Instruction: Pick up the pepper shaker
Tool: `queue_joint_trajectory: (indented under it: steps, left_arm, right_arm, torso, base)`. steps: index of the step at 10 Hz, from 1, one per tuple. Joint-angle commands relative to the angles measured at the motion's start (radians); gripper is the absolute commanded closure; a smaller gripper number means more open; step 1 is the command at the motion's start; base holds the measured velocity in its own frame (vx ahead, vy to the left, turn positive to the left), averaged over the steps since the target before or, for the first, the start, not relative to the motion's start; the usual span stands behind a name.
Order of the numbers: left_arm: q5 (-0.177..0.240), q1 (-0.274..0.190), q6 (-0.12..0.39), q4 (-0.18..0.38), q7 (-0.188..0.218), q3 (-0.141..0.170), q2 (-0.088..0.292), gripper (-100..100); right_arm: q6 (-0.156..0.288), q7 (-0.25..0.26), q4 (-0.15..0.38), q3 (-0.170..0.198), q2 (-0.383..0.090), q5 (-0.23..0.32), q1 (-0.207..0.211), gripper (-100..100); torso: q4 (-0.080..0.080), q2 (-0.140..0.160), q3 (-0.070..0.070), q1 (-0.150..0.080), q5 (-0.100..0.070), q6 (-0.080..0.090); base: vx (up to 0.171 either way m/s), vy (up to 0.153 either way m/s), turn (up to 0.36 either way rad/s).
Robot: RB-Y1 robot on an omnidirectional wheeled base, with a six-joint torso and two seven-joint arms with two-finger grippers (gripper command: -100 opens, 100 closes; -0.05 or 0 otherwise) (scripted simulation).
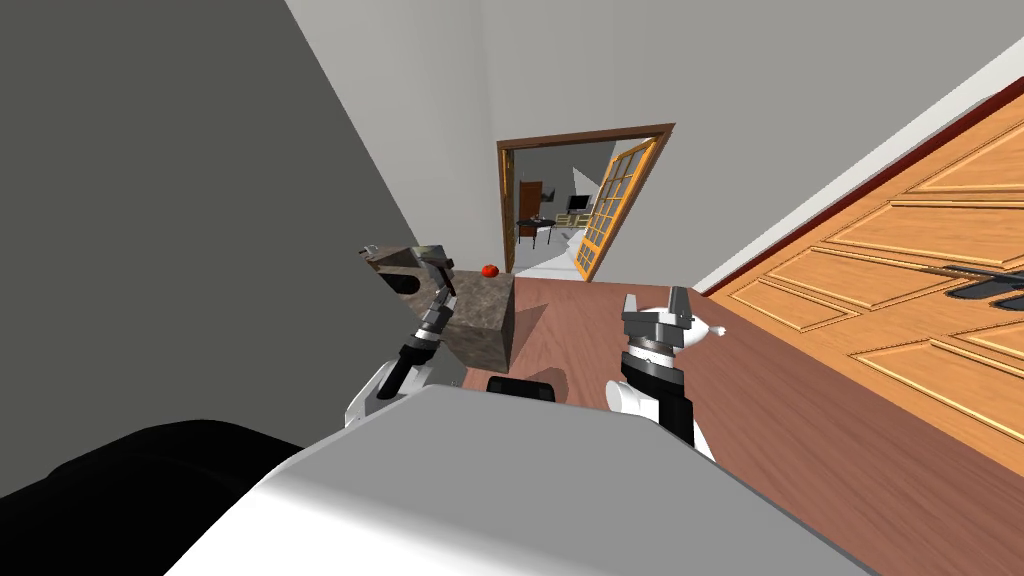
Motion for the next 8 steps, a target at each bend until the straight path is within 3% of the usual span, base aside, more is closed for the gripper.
queue_joint_trajectory:
  steps: [1,8]
  left_arm:
    - [0.003,-0.001,0.014,0.011,0.02,0.013,0.047,-100]
    - [0.002,0.043,0.06,0.112,0.093,0.031,0.236,-100]
  right_arm:
    - [0.0,0.0,0.0,0.0,0.0,0.0,0.0,0]
    - [0.0,0.0,0.0,0.0,0.0,0.0,0.0,0]
  torso:
    - [0.0,0.0,0.0,0.0,0.0,0.0]
    - [-0.001,-0.003,-0.002,0.004,0.001,0.0]
  base:
    - [0.011,-0.127,0.039]
    - [0.033,-0.096,0.032]
